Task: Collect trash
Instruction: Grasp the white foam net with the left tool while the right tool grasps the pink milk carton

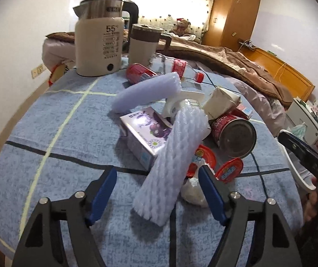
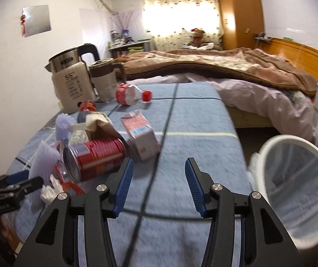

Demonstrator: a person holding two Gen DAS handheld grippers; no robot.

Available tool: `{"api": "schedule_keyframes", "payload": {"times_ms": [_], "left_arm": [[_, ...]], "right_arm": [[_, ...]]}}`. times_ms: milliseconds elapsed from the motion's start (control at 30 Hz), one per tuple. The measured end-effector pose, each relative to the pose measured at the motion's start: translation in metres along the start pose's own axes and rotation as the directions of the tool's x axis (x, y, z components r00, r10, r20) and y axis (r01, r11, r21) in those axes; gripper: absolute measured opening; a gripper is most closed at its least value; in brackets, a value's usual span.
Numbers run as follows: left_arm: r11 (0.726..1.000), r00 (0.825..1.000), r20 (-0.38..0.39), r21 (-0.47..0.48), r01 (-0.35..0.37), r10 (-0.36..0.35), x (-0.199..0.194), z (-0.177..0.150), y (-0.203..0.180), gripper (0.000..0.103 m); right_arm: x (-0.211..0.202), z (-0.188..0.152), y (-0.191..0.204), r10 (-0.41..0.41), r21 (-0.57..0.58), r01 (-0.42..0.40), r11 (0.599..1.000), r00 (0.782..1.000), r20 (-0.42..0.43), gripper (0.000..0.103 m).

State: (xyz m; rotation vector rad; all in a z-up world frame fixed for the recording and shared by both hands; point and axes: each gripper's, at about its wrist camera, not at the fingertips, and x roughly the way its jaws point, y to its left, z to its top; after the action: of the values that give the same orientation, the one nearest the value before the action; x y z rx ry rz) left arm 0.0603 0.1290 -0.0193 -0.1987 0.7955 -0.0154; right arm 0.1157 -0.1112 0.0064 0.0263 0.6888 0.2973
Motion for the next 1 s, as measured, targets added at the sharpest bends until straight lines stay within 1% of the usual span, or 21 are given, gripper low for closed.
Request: {"api": "schedule_keyframes", "payload": {"times_ms": [100, 167, 200, 267, 333, 367, 500, 600, 700, 767, 833, 867, 1000], "left_arm": [[1.0, 1.0, -0.012, 0.015, 0.016, -0.016, 0.005, 0.004, -0.003, 0.076], [0.999, 1.0, -0.013, 0.022, 0.024, -0.024, 0.007, 0.006, -0.005, 0.069], [0.999, 0.999, -0.014, 0.022, 0.033, -0.033, 0.009, 0.008, -0.005, 0.068], [0.999, 0.999, -0.022, 0.023, 0.046, -0.046, 0.012, 0.011, -0.006, 0.059], [0.998, 0.998, -0.032, 0.031, 0.05, -0.049, 0.016, 0.012, -0.007, 0.057], [0.998, 0.998, -0.035, 0.034, 0.049, -0.047, 0.017, 0.013, -0.008, 0.054], [0.998, 0.994, -0.086, 0.018, 0.063, -0.061, 0.028, 0.013, -0.006, 0.054], [0.999, 0.995, -0.087, 0.014, 0.039, -0.038, 0.03, 0.012, -0.006, 0.054], [0.999, 0.995, -0.091, 0.005, 0.039, -0.039, 0.031, 0.01, -0.005, 0.054], [0.999, 0.995, -0.088, -0.004, 0.047, -0.047, 0.03, 0.009, -0.002, 0.054], [0.999, 0.996, -0.079, -0.014, 0.043, -0.044, 0.028, 0.008, -0.001, 0.053], [0.999, 0.996, -0.076, -0.019, 0.047, -0.048, 0.027, 0.008, -0.001, 0.047], [0.998, 0.996, -0.054, -0.02, 0.063, -0.064, 0.022, 0.01, -0.005, 0.037]], "right_arm": [[0.012, 0.012, 0.005, 0.015, -0.031, -0.015, 0.999, 1.0, -0.004, 0.05], [0.021, 0.02, 0.007, 0.052, -0.033, -0.052, 0.998, 0.999, -0.017, 0.05], [0.027, 0.024, 0.006, 0.071, -0.027, -0.071, 0.997, 0.997, -0.029, 0.05], [0.038, 0.029, 0.008, 0.068, -0.033, -0.069, 0.997, 0.997, -0.045, 0.05], [0.05, 0.033, 0.01, 0.068, -0.055, -0.072, 0.996, 0.995, -0.072, 0.05], [0.054, 0.035, 0.011, 0.071, -0.062, -0.076, 0.995, 0.995, -0.077, 0.05], [0.067, 0.039, 0.015, 0.07, -0.089, -0.079, 0.993, 0.993, -0.095, 0.05], [0.078, 0.042, 0.015, 0.09, -0.09, -0.101, 0.991, 0.988, -0.125, 0.05], [0.089, 0.042, 0.015, 0.094, -0.083, -0.108, 0.991, 0.983, -0.159, 0.05], [0.09, 0.04, 0.015, 0.094, -0.087, -0.108, 0.99, 0.984, -0.155, 0.046], [0.089, 0.04, 0.013, 0.102, -0.073, -0.114, 0.991, 0.983, -0.15, 0.036], [0.087, 0.039, 0.012, 0.108, -0.064, -0.118, 0.991, 0.983, -0.147, 0.036], [0.077, 0.037, 0.005, 0.114, -0.041, -0.12, 0.992, 0.986, -0.124, 0.036]]}}
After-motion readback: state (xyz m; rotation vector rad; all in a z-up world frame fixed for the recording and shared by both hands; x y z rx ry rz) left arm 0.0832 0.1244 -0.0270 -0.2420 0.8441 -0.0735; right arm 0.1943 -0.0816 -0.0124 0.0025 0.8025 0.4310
